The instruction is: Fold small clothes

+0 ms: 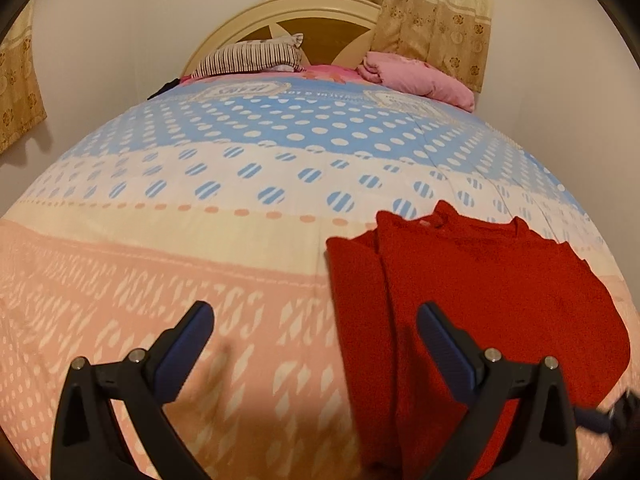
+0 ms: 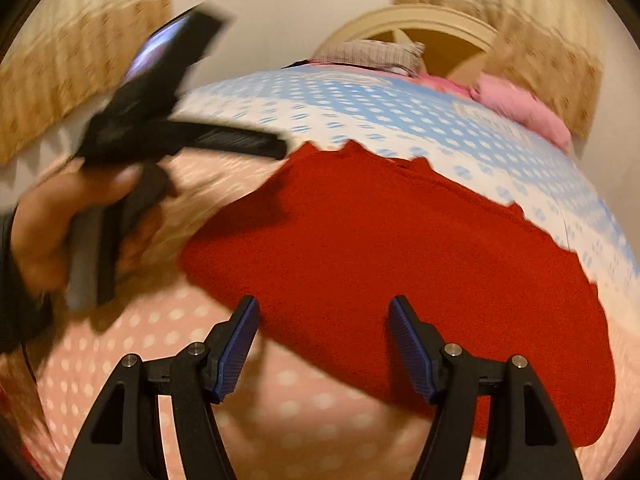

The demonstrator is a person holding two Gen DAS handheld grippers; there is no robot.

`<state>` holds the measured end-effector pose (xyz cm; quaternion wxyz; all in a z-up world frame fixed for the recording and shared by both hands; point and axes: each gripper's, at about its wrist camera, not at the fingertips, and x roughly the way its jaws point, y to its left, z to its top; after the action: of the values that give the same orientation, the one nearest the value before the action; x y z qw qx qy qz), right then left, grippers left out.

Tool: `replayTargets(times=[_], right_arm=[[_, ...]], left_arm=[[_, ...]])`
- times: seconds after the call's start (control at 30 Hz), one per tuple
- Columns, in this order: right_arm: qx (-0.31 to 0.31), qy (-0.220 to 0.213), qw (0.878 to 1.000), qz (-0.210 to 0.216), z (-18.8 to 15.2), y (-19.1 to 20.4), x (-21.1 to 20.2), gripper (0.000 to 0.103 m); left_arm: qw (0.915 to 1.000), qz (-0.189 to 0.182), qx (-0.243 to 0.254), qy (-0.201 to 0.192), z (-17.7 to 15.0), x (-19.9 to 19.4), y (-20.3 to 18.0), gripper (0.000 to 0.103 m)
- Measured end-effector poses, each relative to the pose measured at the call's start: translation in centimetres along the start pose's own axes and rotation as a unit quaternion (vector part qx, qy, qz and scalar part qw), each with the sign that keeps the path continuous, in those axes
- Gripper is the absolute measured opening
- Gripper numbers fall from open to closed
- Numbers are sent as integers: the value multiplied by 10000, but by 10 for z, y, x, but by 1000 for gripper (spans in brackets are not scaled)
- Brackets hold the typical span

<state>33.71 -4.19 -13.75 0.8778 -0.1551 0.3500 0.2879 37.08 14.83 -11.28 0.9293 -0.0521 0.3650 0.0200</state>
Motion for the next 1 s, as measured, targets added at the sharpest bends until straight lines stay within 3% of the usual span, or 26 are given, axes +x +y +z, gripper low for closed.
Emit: replayTargets(times=[0.13,0.43,0.7,1.0], right_arm=[[-617,-52,9978,-218,-5,32,3,68],[-1341,-8,9879,-783,-3,71,24,68],[-1513,-77,9812,-1193,-4,83,29,68],[-1368,-99,9841,-1129,-5,81,28,68]], left_arm=[[9997,71,218,-45,2,2,-8,103],[9995,104,309,55,0,12,-10,103],[9995,-32,324,23,0,13,-14,103],[9991,-100,380,141,-2,24,-17,103]])
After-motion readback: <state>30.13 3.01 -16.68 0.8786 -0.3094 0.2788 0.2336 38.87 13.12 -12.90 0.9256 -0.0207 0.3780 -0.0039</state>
